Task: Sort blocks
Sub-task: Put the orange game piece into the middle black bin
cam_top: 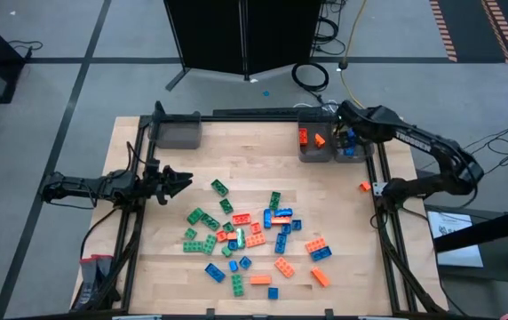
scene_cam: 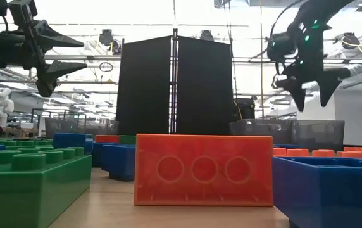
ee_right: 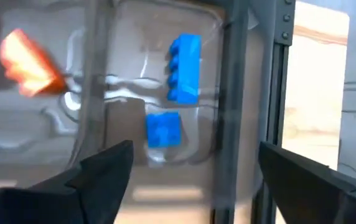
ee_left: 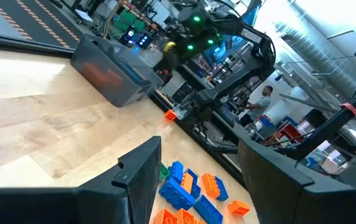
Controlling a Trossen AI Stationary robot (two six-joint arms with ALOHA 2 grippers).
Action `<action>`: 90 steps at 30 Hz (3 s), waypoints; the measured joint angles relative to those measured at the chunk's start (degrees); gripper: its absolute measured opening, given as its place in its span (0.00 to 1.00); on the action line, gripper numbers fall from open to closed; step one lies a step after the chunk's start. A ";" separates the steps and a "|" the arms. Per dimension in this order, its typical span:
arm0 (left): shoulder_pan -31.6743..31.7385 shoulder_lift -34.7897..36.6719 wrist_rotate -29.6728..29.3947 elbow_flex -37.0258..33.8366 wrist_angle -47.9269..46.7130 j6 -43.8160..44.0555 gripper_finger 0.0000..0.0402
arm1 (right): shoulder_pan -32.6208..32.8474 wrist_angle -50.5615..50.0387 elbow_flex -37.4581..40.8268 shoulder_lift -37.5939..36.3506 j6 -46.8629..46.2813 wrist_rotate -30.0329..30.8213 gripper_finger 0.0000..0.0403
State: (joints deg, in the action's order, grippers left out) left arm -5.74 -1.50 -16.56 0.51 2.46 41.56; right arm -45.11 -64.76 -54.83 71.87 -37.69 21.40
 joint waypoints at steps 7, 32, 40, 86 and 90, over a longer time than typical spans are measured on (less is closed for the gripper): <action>-0.02 0.00 -0.02 0.00 0.00 -0.35 0.54 | 9.04 -16.06 0.00 -6.32 -12.76 4.30 0.45; -0.02 -0.04 0.00 -0.02 0.00 0.04 0.54 | 20.17 -15.36 10.86 -2.37 -18.97 -5.32 0.00; -0.02 -0.13 0.00 -0.02 0.00 0.04 0.54 | 20.86 -15.31 10.86 4.86 -15.20 -5.25 0.00; -0.02 -0.15 0.26 -0.04 0.02 -0.37 0.54 | 35.00 6.17 -0.87 17.50 -16.27 -21.38 0.00; -0.02 -0.15 0.22 -0.04 0.02 -0.31 0.54 | 35.95 4.86 -4.01 17.52 -16.70 -16.13 0.00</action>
State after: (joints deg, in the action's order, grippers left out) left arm -5.76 -1.65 -16.34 0.47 2.48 41.25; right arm -9.16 -59.90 -58.84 89.38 -54.39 5.26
